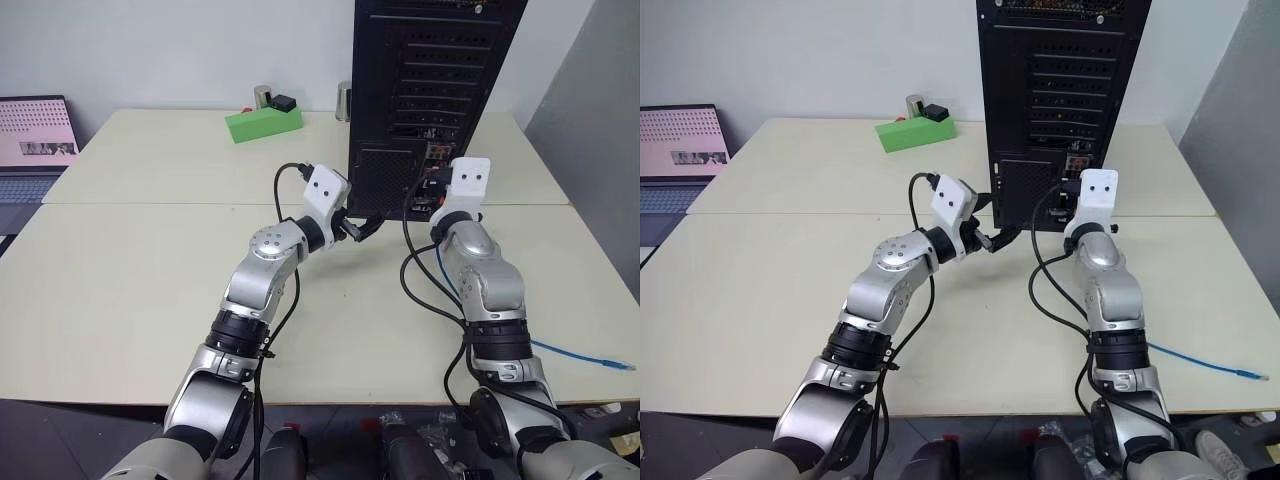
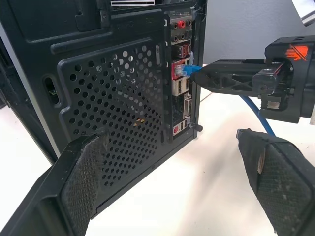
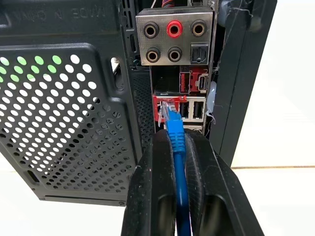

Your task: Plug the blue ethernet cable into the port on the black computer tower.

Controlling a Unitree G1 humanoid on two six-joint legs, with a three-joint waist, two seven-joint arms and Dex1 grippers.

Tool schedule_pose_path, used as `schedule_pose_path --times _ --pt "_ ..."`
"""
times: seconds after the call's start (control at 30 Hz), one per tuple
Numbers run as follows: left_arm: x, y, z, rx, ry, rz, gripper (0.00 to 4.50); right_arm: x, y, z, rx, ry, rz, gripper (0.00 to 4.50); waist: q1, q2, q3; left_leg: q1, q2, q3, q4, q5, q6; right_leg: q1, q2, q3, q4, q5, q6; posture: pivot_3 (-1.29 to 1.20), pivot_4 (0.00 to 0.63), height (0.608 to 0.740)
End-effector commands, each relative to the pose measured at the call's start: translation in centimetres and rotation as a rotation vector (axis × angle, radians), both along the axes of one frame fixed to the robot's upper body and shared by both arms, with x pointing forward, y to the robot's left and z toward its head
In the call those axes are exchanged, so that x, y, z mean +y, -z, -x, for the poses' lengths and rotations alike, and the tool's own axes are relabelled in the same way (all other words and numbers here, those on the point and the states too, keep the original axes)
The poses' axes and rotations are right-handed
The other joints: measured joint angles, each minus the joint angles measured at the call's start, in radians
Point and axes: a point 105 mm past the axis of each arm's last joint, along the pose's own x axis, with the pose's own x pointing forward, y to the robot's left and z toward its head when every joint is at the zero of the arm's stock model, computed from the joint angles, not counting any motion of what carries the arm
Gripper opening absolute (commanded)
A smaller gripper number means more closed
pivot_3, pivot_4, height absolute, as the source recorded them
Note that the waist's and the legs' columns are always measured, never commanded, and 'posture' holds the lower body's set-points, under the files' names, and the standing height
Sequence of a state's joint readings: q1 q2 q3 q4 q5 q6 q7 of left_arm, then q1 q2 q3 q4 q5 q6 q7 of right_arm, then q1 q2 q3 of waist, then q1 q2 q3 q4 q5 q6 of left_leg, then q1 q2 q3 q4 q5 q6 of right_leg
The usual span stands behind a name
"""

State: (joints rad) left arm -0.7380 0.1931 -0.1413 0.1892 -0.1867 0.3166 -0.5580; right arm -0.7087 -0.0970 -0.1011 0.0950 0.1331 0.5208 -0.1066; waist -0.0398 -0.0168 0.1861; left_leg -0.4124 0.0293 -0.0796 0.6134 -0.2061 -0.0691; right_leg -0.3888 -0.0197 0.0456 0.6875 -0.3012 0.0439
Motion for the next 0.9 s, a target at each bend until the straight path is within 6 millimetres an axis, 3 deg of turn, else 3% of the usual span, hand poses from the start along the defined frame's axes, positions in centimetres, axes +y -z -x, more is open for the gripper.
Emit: schedule_pose_path --times 0.03,0.53,0.9 --pt "-0.2 -1.3 0.3 -0.056 0.01 0.014 4.41 0.3 -2.1 -0.1 -0.051 0.029 -0.073 0.01 -0.002 0.0 0.0 0.0 0.0 0.0 0.0 0.0 0.0 0.0 0.0 0.0 0.0 0.0 0.0 0.0 0.15 0.74" --pt "-0.4 -1.5 0.3 -0.058 0.021 0.016 4.41 2.2 -3.2 -0.9 -0.06 0.041 -0.123 0.01 -0.018 0.0 0.0 0.001 0.0 0.0 0.0 0.0 0.0 0.0 0.0 0.0 0.002 0.0 0.0 0.0 0.15 0.74" --pt "-0.4 -1.5 0.4 -0.057 0.017 0.022 4.41 2.1 -3.2 -1.5 -0.055 0.033 -0.127 0.0 -0.021 0.0 0.0 0.002 0.0 0.0 0.0 0.0 0.0 0.0 0.0 0.001 0.003 0.0 0.0 0.0 0.15 0.74"
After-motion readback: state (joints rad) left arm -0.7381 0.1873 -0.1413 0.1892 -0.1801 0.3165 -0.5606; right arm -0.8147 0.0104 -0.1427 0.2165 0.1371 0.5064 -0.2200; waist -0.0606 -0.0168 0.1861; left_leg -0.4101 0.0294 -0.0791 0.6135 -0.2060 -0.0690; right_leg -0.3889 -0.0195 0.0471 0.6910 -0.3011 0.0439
